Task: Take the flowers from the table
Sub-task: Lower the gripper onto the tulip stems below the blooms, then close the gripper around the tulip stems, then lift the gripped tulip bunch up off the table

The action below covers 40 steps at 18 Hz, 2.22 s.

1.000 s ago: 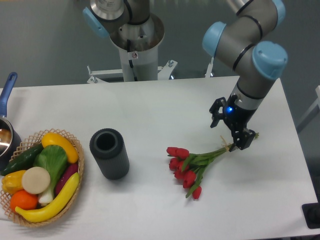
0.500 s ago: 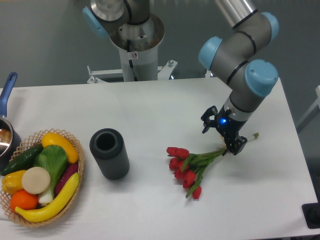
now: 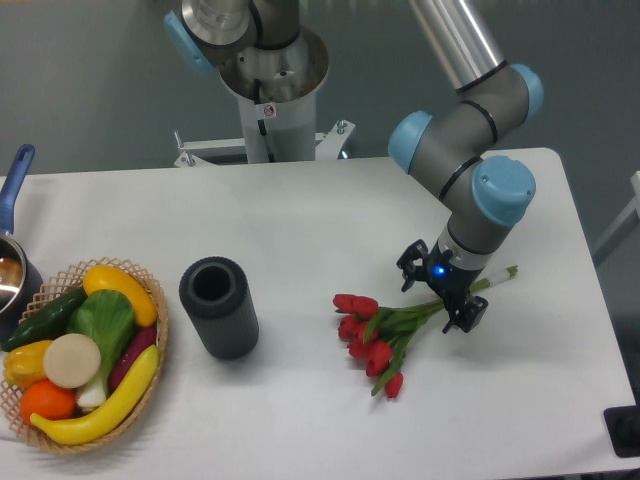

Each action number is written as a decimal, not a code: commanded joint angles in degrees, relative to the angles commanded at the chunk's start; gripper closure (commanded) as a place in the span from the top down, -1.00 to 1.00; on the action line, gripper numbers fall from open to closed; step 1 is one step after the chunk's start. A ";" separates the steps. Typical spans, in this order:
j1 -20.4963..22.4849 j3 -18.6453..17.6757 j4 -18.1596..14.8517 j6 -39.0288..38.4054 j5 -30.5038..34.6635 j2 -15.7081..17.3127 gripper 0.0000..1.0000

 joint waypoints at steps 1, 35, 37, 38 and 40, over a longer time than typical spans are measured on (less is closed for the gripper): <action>0.00 -0.17 0.26 0.18 0.00 -0.17 1.00; 0.35 -2.81 1.23 4.31 -0.09 0.44 -0.57; 0.44 -2.46 1.23 4.31 -0.09 0.53 -0.58; 0.44 -1.94 1.23 4.40 -0.17 0.79 -0.58; 0.35 -1.50 1.14 4.40 -0.26 1.49 -0.58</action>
